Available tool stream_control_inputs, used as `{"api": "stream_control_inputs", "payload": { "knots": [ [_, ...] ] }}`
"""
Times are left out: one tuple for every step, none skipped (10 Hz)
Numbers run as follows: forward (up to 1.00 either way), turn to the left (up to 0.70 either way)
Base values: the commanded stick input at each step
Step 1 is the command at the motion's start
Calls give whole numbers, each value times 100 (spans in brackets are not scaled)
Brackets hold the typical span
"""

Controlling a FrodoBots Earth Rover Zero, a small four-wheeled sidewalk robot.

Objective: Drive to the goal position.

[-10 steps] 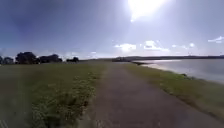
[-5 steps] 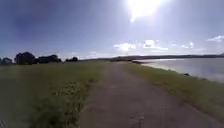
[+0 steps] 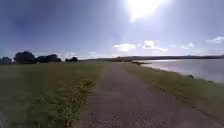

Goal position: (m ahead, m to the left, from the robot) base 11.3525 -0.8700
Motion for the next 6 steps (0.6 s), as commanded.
{"api": "stream_control_inputs", "payload": {
  "knots": [
    [70,5],
    [70,5],
    [70,5],
    [70,5],
    [70,5],
    [70,5]
  ]
}}
